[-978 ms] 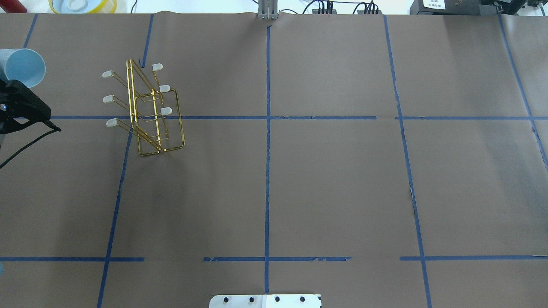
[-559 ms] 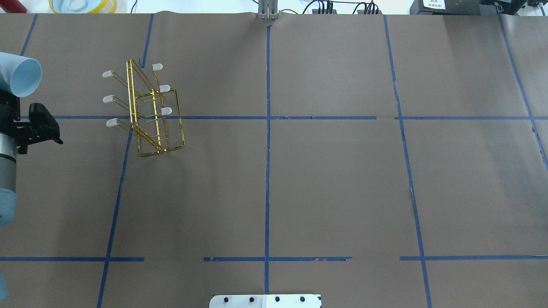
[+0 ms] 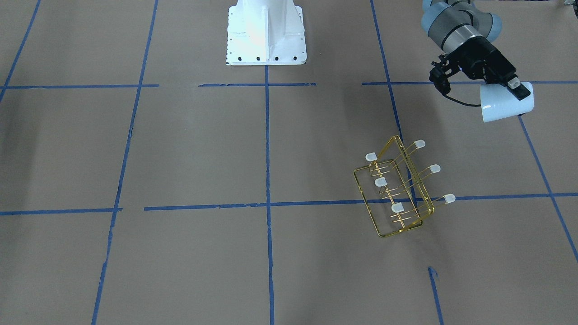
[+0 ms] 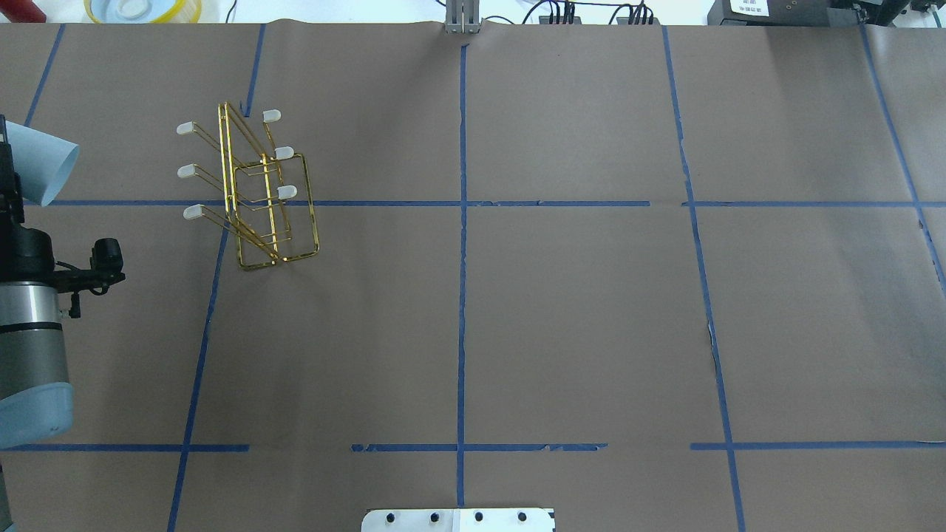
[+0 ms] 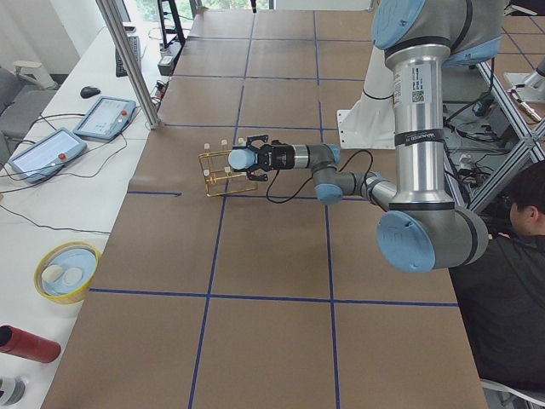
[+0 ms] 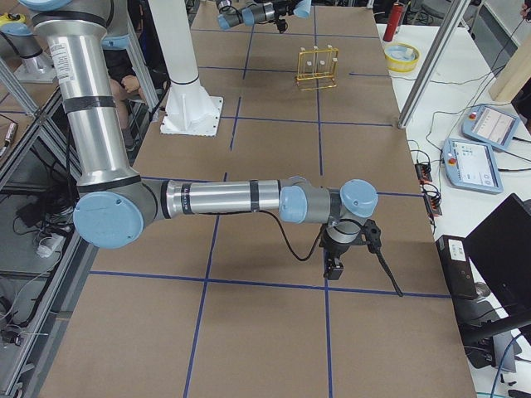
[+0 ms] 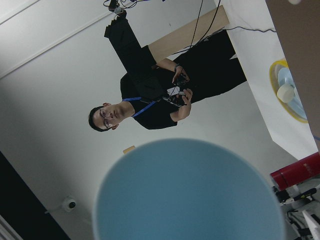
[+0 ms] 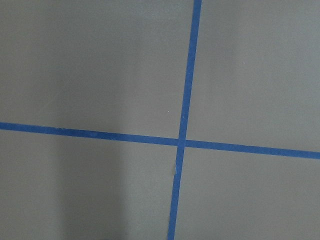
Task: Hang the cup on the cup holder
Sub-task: 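Lift the cup with the left gripper and tilt it sideways, then carry the tilted cup with the left gripper toward the gold rack pegs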
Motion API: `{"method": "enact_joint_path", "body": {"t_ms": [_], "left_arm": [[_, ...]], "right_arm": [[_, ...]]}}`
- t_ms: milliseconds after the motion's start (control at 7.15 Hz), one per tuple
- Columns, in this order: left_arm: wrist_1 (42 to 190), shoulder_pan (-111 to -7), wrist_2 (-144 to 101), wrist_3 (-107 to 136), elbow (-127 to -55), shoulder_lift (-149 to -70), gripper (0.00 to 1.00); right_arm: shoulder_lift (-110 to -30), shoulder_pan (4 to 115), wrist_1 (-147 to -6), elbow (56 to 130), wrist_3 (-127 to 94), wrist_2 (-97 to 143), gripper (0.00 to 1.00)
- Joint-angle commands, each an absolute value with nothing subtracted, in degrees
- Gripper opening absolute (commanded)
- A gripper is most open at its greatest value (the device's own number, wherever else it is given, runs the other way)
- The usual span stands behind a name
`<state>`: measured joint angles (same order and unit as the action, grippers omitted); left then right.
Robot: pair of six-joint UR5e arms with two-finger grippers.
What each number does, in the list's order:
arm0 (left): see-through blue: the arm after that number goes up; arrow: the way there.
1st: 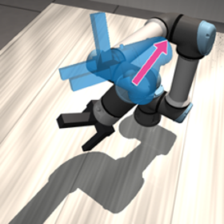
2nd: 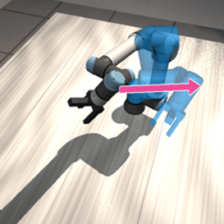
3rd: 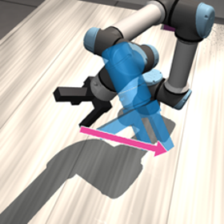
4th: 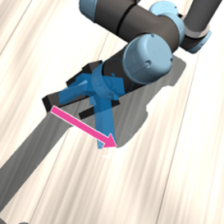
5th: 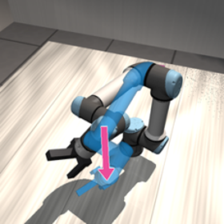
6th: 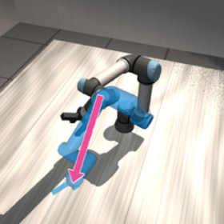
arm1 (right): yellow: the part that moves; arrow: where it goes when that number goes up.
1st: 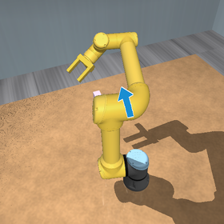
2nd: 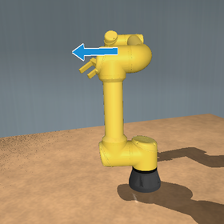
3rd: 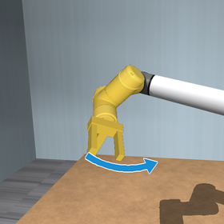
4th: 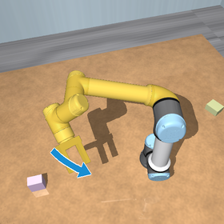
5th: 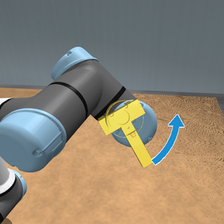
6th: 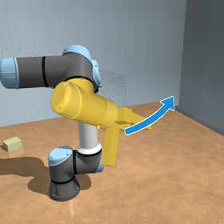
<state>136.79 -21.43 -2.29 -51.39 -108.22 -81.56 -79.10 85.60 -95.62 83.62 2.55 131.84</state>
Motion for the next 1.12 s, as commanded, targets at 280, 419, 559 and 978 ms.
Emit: {"method": "enact_joint_path", "body": {"t_ms": [280, 419, 559, 978], "left_arm": [[137.2, -17.8, 3.0, -50.6, -104.3, -83.6, 0.0], [137.2, -17.4, 3.1, -44.6, -104.2, -83.1, 0.0], [137.2, -17.1, 3.0, -39.8, -104.0, -82.7, 0.0], [137.5, -17.1, 2.4, -35.7, -103.1, -80.0, 0.0]], "right_arm": [[-79.1, 85.6, -95.6, 83.6, 2.5, 131.8, 1.0], [-79.1, 85.6, -95.6, 83.6, 2.5, 131.8, 1.0], [-79.1, 85.5, -95.6, 83.6, 2.5, 131.8, 1.0], [-79.1, 85.6, -95.6, 83.6, 2.5, 131.8, 1.0]]}}
